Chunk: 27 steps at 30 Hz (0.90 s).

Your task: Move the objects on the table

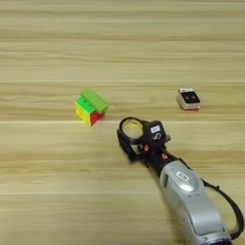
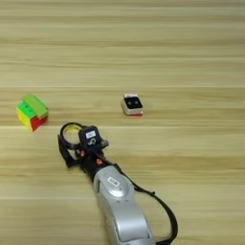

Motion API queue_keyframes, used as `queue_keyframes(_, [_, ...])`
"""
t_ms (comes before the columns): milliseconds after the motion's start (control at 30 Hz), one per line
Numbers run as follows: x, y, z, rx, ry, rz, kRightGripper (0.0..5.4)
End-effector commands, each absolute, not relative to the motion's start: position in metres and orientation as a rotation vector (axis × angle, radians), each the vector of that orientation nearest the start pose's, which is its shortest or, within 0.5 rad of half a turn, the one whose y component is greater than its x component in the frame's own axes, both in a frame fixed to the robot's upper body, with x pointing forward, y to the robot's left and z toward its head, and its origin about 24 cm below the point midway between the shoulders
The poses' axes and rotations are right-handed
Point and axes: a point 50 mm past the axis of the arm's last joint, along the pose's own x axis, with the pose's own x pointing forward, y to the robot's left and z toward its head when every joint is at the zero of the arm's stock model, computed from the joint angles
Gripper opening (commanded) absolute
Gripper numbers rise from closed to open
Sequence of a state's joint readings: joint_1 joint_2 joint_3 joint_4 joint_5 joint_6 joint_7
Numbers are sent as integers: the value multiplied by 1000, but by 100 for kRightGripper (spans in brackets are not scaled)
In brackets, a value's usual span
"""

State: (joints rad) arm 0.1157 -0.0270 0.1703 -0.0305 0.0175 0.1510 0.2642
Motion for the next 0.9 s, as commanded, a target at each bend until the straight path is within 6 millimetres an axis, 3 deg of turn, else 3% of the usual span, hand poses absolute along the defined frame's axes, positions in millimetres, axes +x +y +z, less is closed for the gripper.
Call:
queue_keyframes(33, [230, -105, 18, 21, 188, 386, 464])
queue_keyframes(300, [229, -100, 22, 19, 140, 394, 537])
queue_keyframes(533, [231, -101, 42, -14, 33, 369, 537])
queue_keyframes(700, [236, -116, 66, -30, -65, 299, 537])
queue_keyframes(900, [246, -139, 80, -45, -117, 184, 537])
